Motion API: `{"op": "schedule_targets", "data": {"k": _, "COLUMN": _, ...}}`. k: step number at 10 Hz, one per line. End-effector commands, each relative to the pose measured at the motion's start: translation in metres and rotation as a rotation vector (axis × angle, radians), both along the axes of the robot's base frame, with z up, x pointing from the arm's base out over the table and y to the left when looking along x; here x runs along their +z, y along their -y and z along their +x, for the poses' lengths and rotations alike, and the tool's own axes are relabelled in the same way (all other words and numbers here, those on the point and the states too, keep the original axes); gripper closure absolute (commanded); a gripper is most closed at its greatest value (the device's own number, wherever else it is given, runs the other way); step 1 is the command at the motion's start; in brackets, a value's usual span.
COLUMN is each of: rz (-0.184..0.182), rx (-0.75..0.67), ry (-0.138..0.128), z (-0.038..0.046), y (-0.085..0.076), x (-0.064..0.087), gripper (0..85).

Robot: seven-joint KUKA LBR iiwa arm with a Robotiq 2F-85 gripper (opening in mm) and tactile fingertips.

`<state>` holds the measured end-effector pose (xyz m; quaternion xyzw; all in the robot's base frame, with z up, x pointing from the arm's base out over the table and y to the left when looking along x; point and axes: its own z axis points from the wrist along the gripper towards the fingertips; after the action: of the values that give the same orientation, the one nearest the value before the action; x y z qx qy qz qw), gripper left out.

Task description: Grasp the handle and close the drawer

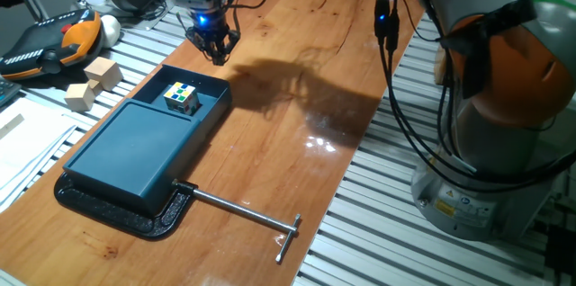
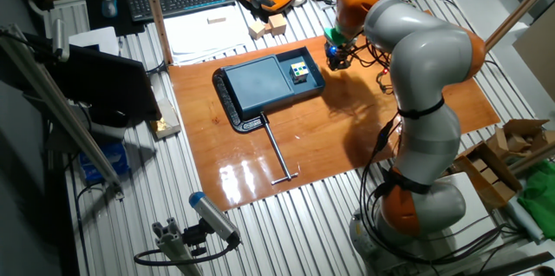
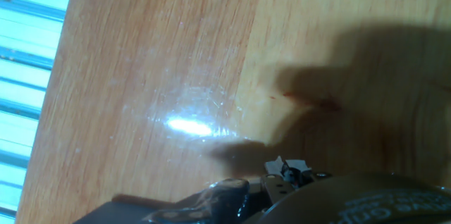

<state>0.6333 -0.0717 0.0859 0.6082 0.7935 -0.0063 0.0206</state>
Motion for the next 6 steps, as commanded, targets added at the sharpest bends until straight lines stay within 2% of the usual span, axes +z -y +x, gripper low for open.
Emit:
{"op": "schedule_targets", "data": {"k": 1, "rz": 0.000, "rx": -0.004, "ry": 0.000, "z": 0.0007, "y": -0.0008, "x": -0.0014, "gripper": 84.3}}
{"op": "schedule_targets", "data": {"k": 6, "rz": -0.004, "rx": -0.009, "ry": 0.002, "z": 0.0026, "y": -0.0030, "x": -0.0049, "gripper": 84.3}}
